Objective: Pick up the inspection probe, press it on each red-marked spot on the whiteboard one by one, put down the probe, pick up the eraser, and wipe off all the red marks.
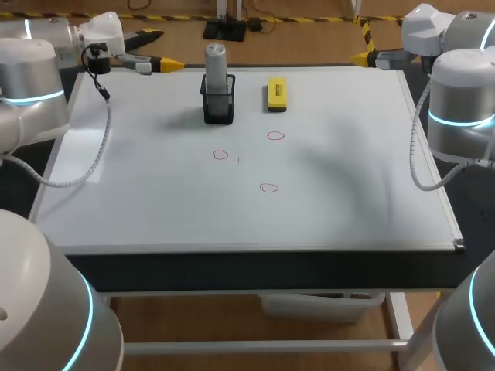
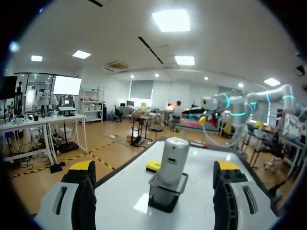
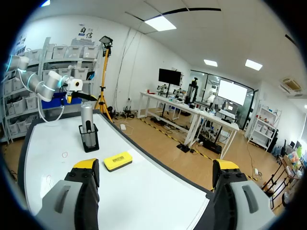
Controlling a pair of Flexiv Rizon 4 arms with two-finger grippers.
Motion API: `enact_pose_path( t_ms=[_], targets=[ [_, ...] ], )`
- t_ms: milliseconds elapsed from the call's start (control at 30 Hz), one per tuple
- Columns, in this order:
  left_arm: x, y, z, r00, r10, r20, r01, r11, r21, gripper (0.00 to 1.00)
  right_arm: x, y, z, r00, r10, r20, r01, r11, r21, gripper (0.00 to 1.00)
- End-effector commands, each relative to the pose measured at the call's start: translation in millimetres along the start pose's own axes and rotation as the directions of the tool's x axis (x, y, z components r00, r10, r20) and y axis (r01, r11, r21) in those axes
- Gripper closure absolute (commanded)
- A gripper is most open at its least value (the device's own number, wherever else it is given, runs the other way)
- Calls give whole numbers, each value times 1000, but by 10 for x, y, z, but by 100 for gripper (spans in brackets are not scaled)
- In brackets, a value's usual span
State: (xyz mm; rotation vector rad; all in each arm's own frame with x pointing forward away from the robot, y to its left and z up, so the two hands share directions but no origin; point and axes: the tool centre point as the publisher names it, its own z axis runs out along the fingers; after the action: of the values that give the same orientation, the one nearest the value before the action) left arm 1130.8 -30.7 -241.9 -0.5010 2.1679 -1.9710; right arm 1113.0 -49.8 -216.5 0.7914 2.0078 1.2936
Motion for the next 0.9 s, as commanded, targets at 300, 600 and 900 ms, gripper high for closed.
enact_pose_path(
  t_ms=[300,600,900],
  targets=[
    [-86,141,276,977,1,-213,13,998,65,0,-4,-1,2,1000,0,-1,0,1000,0,0],
    [-91,153,485,955,20,-297,17,992,122,0,-4,-1,2,1000,0,-1,0,1000,0,0],
    [21,164,667,933,20,-361,32,990,138,0,-4,-1,2,1000,0,-1,0,1000,0,0]
  ],
)
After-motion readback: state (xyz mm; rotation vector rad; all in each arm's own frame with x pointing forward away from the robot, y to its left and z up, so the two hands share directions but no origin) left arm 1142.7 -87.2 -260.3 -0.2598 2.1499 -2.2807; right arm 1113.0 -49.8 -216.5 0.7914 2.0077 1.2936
